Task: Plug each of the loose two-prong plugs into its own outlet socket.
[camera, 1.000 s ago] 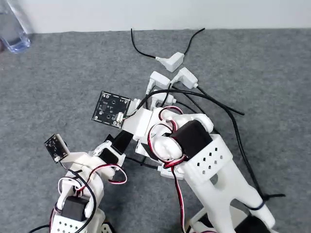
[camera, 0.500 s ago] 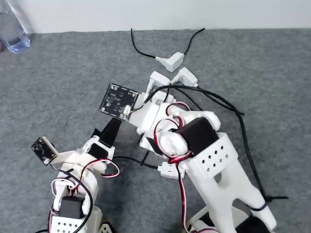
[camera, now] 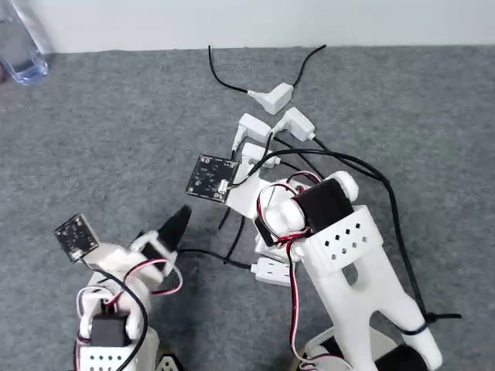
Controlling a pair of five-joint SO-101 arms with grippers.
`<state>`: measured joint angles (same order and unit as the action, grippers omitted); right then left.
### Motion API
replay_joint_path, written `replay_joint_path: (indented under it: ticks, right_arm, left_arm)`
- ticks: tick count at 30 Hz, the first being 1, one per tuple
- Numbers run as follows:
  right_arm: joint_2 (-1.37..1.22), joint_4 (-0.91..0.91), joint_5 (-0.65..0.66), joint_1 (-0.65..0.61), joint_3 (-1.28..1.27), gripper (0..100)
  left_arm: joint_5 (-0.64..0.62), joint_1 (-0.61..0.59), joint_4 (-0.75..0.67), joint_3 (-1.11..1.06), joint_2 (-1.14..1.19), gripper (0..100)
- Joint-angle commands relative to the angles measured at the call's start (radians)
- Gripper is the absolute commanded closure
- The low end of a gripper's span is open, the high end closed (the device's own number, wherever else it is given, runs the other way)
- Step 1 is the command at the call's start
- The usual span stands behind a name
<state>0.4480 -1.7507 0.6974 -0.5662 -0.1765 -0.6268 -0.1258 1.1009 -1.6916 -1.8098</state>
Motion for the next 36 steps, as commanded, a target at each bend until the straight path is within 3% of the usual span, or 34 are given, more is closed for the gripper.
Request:
replay_joint_path:
  ticks: [1, 10, 19, 29, 36]
  right_arm:
    - [-0.090, -0.019, 0.043, 0.008, -0.023, 99.1]
    - [-0.297, 0.076, 0.216, 0.036, -0.051, 99.1]
    - [-0.228, 0.015, 0.419, 0.340, -0.086, 99.1]
    - [0.027, 0.255, 0.509, 0.236, -0.493, 99.1]
    - [0.068, 0.341, 0.577, 0.216, -0.578, 99.1]
  left_arm:
    - [0.218, -0.126, 0.060, 0.008, -0.009, 61]
    - [0.252, -0.186, 0.035, 0.008, -0.009, 61]
    - [0.253, -0.181, 0.034, 0.008, -0.009, 61]
    - [0.253, -0.184, -0.006, 0.008, -0.009, 61]
    - [0.253, -0.184, -0.006, 0.008, -0.009, 61]
